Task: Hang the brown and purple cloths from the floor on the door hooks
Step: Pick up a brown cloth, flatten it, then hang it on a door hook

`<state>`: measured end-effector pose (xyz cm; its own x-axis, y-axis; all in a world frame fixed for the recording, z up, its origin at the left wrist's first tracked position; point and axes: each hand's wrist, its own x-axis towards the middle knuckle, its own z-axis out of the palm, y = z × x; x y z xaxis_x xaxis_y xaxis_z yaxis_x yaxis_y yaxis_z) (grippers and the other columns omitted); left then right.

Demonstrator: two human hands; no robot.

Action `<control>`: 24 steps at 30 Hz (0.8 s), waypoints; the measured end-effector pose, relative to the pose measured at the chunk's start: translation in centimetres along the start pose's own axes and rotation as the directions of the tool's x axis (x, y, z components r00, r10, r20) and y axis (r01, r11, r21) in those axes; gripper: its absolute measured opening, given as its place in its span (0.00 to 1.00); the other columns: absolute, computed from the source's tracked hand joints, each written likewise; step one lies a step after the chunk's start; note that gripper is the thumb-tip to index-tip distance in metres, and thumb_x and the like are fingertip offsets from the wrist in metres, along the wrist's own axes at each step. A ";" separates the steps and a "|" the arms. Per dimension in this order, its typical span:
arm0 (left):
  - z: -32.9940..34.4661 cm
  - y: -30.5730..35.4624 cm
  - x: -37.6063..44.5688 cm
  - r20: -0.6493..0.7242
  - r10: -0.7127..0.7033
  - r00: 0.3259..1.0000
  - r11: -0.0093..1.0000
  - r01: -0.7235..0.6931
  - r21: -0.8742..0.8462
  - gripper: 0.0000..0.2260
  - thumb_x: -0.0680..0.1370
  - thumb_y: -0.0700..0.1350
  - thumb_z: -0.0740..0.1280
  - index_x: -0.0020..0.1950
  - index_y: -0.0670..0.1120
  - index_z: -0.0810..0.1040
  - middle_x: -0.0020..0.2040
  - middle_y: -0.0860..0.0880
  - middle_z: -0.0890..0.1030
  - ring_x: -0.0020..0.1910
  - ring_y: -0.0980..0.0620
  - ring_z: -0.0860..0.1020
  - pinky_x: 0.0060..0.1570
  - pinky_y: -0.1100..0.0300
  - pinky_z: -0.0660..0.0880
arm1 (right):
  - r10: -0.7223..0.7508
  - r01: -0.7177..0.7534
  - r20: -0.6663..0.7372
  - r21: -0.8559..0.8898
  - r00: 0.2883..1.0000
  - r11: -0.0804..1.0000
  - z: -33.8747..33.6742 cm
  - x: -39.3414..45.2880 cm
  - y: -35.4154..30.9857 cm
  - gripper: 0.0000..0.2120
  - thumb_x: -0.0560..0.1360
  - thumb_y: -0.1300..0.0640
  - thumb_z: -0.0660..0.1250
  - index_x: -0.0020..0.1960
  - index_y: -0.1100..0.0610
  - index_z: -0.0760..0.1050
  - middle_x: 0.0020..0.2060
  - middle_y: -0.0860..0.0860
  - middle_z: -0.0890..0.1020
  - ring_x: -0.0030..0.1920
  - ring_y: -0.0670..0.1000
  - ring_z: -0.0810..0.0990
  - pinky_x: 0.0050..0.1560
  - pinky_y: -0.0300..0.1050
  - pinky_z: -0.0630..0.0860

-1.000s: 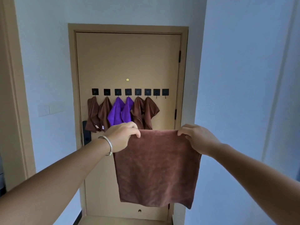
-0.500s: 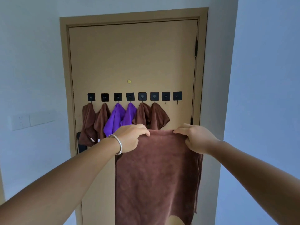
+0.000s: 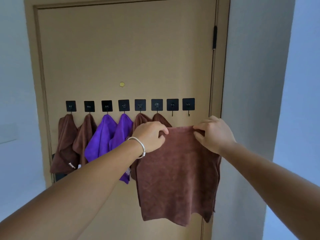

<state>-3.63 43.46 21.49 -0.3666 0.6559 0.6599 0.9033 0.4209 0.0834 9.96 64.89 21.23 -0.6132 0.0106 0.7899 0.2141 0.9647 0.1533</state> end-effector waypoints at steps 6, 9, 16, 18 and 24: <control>4.9 -3.8 8.2 -0.023 -0.027 0.999 0.996 0.025 -0.083 0.09 0.79 0.43 0.63 0.52 0.55 0.81 0.56 0.57 0.79 0.56 0.53 0.76 0.53 0.52 0.74 | 0.186 -0.182 -0.018 0.130 0.982 0.975 6.4 5.5 3.1 0.07 0.77 0.59 0.65 0.50 0.50 0.81 0.44 0.47 0.81 0.45 0.51 0.78 0.43 0.45 0.75; 6.8 -6.2 11.5 0.000 0.015 1.000 0.994 -0.014 -0.113 0.16 0.80 0.38 0.58 0.54 0.56 0.80 0.57 0.57 0.76 0.55 0.52 0.75 0.52 0.54 0.72 | 0.094 -0.097 0.030 0.133 0.995 0.986 8.9 8.2 4.1 0.13 0.78 0.64 0.61 0.50 0.48 0.79 0.46 0.44 0.78 0.46 0.50 0.77 0.42 0.44 0.74; 9.9 -10.0 17.7 0.000 0.005 1.000 0.997 -0.005 -0.076 0.21 0.78 0.35 0.56 0.64 0.55 0.75 0.61 0.55 0.72 0.56 0.52 0.74 0.53 0.53 0.73 | 0.023 -0.025 0.058 0.037 0.998 0.999 14.3 14.8 4.9 0.22 0.75 0.70 0.59 0.62 0.52 0.78 0.57 0.50 0.79 0.56 0.54 0.76 0.52 0.47 0.73; 10.7 -10.7 19.0 -0.003 -0.011 1.000 0.999 0.011 -0.043 0.21 0.78 0.36 0.56 0.66 0.54 0.74 0.62 0.54 0.71 0.58 0.51 0.74 0.53 0.54 0.73 | 0.024 -0.025 0.050 0.011 0.998 1.000 15.5 16.0 4.7 0.21 0.75 0.69 0.59 0.63 0.53 0.77 0.57 0.52 0.79 0.56 0.56 0.75 0.53 0.51 0.74; 12.6 -12.1 20.8 -0.001 0.000 1.000 0.995 0.000 0.095 0.21 0.77 0.36 0.57 0.65 0.53 0.74 0.60 0.52 0.72 0.53 0.47 0.77 0.50 0.51 0.74 | -0.004 0.018 0.067 -0.214 0.998 0.977 18.3 17.2 4.7 0.18 0.77 0.63 0.58 0.64 0.52 0.75 0.54 0.51 0.77 0.53 0.54 0.73 0.42 0.46 0.72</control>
<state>-24.95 59.92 24.80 -0.3665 0.6556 0.6603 0.8778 0.4788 0.0118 -13.50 74.48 24.65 -0.6633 0.0246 0.7479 0.3611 0.8859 0.2911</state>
